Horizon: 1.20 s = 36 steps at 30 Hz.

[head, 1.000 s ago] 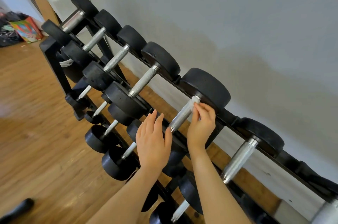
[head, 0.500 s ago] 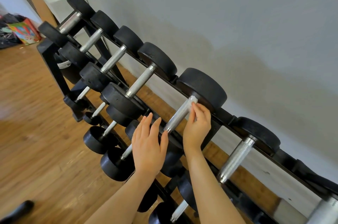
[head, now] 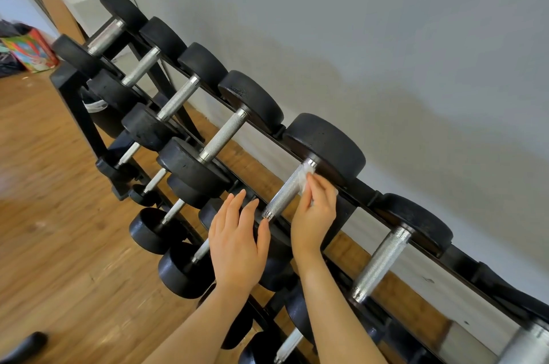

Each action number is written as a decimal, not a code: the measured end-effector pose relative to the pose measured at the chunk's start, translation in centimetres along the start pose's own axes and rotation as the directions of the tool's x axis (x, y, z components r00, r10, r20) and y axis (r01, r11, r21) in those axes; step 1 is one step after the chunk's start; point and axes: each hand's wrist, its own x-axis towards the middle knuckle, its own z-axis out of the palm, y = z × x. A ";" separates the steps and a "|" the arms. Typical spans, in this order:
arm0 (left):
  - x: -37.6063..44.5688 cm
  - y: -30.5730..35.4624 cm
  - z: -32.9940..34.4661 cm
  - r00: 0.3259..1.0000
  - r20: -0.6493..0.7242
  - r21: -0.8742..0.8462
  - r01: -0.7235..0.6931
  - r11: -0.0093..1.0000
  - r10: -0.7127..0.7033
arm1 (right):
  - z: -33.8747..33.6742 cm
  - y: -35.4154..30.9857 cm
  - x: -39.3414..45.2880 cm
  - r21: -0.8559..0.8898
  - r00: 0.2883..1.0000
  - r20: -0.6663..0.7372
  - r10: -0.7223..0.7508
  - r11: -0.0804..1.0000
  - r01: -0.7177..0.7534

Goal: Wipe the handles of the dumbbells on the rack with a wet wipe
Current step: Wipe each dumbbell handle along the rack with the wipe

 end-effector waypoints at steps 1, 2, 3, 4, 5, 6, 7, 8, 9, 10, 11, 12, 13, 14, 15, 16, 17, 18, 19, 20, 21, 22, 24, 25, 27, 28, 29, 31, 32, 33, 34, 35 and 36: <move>0.0 0.0 0.0 1.000 -0.003 0.001 0.000 1.000 0.000 | 0.1 0.0 0.4 -0.006 1.000 -0.013 0.005 1.000 -0.006; 0.0 0.0 0.0 1.000 -0.006 0.001 -0.002 1.000 0.002 | 0.2 0.1 0.9 -0.011 1.000 -0.027 0.014 1.000 -0.014; 0.0 0.0 0.0 1.000 -0.010 0.002 -0.003 1.000 0.003 | 0.2 0.2 1.3 -0.012 0.999 -0.040 0.026 1.000 -0.026; 0.0 0.0 0.0 1.000 -0.012 0.004 -0.003 1.000 0.003 | 0.3 0.2 1.5 -0.009 0.998 -0.049 0.036 0.999 -0.036; 0.0 0.0 0.1 1.000 -0.013 0.005 -0.003 1.000 0.003 | 0.4 0.2 1.5 -0.009 0.998 -0.051 0.041 0.999 -0.042; 0.0 0.0 0.1 1.000 -0.013 0.003 -0.001 1.000 0.001 | 0.4 0.2 1.3 -0.009 0.998 -0.046 0.041 0.999 -0.041; 0.0 0.0 0.1 1.000 -0.014 0.002 0.001 1.000 -0.001 | 0.4 0.2 1.0 -0.007 0.999 -0.037 0.035 0.999 -0.035; 0.0 0.0 0.1 1.000 -0.014 0.001 0.002 1.000 -0.002 | 0.3 0.2 0.6 -0.004 0.999 -0.024 0.026 1.000 -0.026; 0.0 0.0 0.1 1.000 -0.013 0.001 0.000 1.000 0.000 | 0.2 0.2 0.3 0.000 1.000 -0.011 0.015 1.000 -0.015; -0.1 0.0 0.1 1.000 -0.014 0.001 -0.002 1.000 0.002 | 0.1 0.2 0.3 0.003 1.000 -0.001 0.008 1.000 -0.008; -0.1 0.0 0.2 1.000 -0.017 0.000 -0.004 1.000 0.004 | 0.0 0.2 0.5 0.003 1.000 0.003 0.008 1.000 -0.008; -0.1 0.0 0.2 1.000 -0.019 0.001 -0.004 1.000 0.004 | 0.0 0.2 0.8 0.000 1.000 0.002 0.014 1.000 -0.014; -0.1 0.0 0.2 1.000 -0.021 0.002 -0.002 1.000 0.003 | 0.0 0.1 1.2 -0.005 1.000 -0.002 0.022 1.000 -0.022; -0.1 0.0 0.1 1.000 -0.022 0.004 -0.001 1.000 0.001 | 0.0 0.1 1.5 -0.008 0.999 -0.007 0.032 0.999 -0.032; -0.1 0.0 0.1 1.000 -0.022 0.005 0.000 1.000 0.000 | 0.0 0.1 1.5 -0.010 0.999 -0.012 0.035 0.999 -0.035; -0.1 0.1 0.1 1.000 -0.019 0.007 0.001 1.000 -0.001 | 0.1 0.0 1.4 -0.011 0.999 -0.012 0.033 0.999 -0.033; -0.1 0.1 0.0 1.000 -0.016 0.008 0.001 1.000 -0.001 | 0.1 0.0 1.1 -0.010 1.000 -0.006 0.027 1.000 -0.027; 0.0 0.1 0.0 1.000 -0.013 0.008 0.002 1.000 -0.002 | 0.1 -0.1 0.6 -0.004 1.000 0.006 0.018 1.000 -0.018; 0.0 0.1 0.0 1.000 -0.011 0.008 0.004 1.000 -0.004 | 0.0 -0.1 0.1 0.001 1.000 0.021 0.012 1.000 -0.012; 0.0 0.1 0.0 1.000 -0.010 0.007 0.006 1.000 -0.006 | 0.0 -0.1 -0.3 0.005 0.999 0.036 0.007 1.000 -0.007; 0.0 0.1 0.0 1.000 -0.011 0.006 0.005 1.000 -0.005 | -0.1 -0.1 -0.4 0.006 0.999 0.048 0.003 1.000 -0.003; 0.0 0.1 0.0 1.000 -0.014 0.005 0.003 1.000 -0.003 | -0.2 -0.1 -0.2 0.002 0.998 0.057 -0.004 1.000 0.004; -0.1 0.1 0.0 1.000 -0.016 0.006 0.000 1.000 0.000 | -0.3 0.1 0.7 -0.009 0.998 0.063 -0.024 1.000 0.025; -0.1 0.1 0.0 1.000 -0.016 0.006 0.001 1.000 -0.001 | -0.4 0.1 1.1 -0.012 0.998 0.062 -0.024 1.000 0.025; -0.1 0.1 0.0 1.000 -0.014 0.007 0.004 1.000 -0.004 | -0.5 0.3 1.5 -0.023 0.999 0.051 -0.006 1.000 0.007; 0.0 0.1 0.0 1.000 -0.012 0.006 0.007 1.000 -0.007 | -0.5 0.2 1.3 -0.029 0.999 0.050 -0.002 1.000 0.003; 0.0 0.1 0.0 1.000 -0.010 0.006 0.009 1.000 -0.009 | -0.5 0.2 0.9 -0.038 0.998 0.061 -0.009 0.999 0.012; 0.0 0.2 0.0 1.000 -0.010 0.009 0.013 1.000 -0.013 | -0.6 0.3 -0.1 -0.053 0.993 0.105 -0.055 0.997 0.061; 0.0 0.2 0.0 1.000 -0.011 0.010 0.012 1.000 -0.012 | -0.6 0.5 -0.3 -0.048 0.990 0.123 -0.068 0.996 0.074; 0.0 0.1 0.0 1.000 -0.012 0.011 0.010 1.000 -0.010 | -0.6 0.5 -0.2 -0.036 0.990 0.130 -0.060 0.997 0.065; 0.0 0.1 0.0 1.000 -0.012 0.011 0.008 1.000 -0.007 | -0.6 0.5 0.2 -0.025 0.991 0.124 -0.041 0.999 0.044; -0.1 0.0 0.1 1.000 -0.011 0.011 0.006 1.000 -0.006 | -0.5 0.4 0.7 -0.018 0.993 0.113 -0.020 1.000 0.022; -0.1 0.0 0.1 1.000 -0.010 0.012 0.005 1.000 -0.005 | -0.5 0.2 1.2 -0.017 0.995 0.102 -0.002 1.000 0.004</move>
